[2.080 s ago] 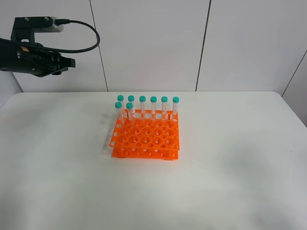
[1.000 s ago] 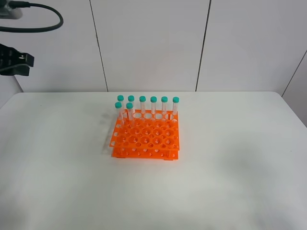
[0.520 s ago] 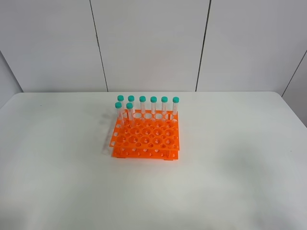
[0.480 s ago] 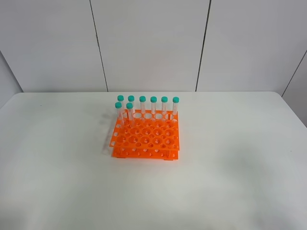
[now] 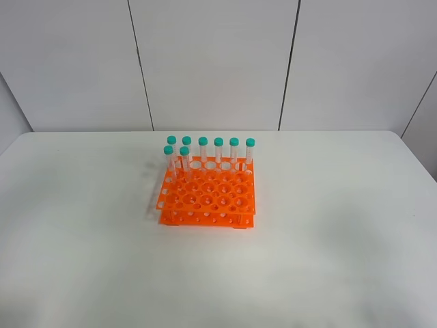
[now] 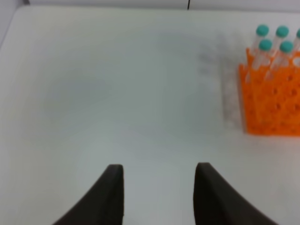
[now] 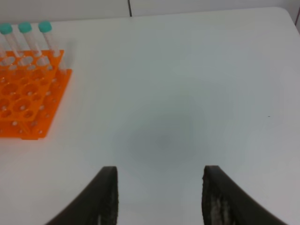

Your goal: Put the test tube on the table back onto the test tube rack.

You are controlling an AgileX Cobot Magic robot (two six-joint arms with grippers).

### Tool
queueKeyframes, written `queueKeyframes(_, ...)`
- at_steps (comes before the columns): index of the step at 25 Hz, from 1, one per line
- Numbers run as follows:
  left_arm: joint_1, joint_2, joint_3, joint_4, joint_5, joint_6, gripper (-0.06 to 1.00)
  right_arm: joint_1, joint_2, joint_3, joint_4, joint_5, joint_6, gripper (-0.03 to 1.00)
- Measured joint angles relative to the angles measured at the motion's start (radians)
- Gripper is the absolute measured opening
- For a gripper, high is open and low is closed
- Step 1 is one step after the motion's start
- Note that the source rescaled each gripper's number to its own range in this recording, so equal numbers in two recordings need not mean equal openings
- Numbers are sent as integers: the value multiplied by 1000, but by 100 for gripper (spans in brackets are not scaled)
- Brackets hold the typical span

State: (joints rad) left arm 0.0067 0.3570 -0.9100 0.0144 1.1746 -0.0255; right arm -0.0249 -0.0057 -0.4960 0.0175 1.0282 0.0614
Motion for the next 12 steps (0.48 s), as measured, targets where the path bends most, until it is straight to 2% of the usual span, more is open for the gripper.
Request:
queueKeyframes(4, 0, -90, 87, 2, 38, -6, 66, 0, 0, 0, 0, 0, 0, 100)
queueKeyframes(12, 0, -211, 202, 2, 46, -9, 66, 0, 0, 0, 0, 0, 0, 100)
